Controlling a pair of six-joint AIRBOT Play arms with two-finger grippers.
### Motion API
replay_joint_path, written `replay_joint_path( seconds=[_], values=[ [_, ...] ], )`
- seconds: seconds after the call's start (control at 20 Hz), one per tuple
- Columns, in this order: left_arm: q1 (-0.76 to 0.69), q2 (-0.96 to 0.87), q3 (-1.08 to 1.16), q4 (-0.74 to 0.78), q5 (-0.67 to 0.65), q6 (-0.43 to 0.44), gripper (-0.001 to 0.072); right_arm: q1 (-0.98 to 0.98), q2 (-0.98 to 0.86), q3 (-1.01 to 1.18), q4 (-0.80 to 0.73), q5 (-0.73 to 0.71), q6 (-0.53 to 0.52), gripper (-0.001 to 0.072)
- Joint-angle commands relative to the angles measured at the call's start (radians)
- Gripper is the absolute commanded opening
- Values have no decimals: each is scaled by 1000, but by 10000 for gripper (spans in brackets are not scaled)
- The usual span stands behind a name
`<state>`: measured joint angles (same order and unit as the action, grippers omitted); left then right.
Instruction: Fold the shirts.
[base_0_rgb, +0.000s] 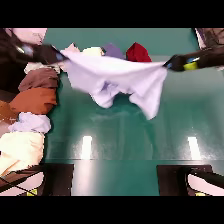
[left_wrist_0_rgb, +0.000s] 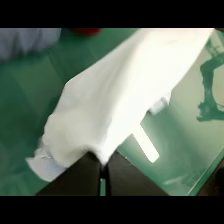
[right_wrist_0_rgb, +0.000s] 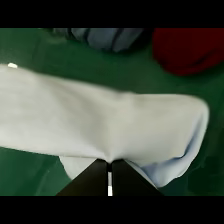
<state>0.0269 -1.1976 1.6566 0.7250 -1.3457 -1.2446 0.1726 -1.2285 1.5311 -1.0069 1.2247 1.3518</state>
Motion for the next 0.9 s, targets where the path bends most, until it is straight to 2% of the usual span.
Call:
replay_joint_path(
  seconds=[0.0,0.1,0.35,0.55,0.7,0.85],
  values=[
    [17,0,314,0,-104,-44,22,-51,157,146,-45,122,40,22],
    [17,6,448,-3,-129,-77,22,-68,208,214,-45,149,49,22],
    [17,172,458,-4,-111,-92,22,-134,277,331,-44,282,113,22],
    [17,216,429,51,-98,-92,22,-131,245,246,-40,396,205,22],
    [18,213,189,109,-96,-92,22,-81,173,28,-41,396,191,23],
    [17,198,-165,113,-28,-77,22,-14,77,-213,-41,191,115,24]
  ],
)
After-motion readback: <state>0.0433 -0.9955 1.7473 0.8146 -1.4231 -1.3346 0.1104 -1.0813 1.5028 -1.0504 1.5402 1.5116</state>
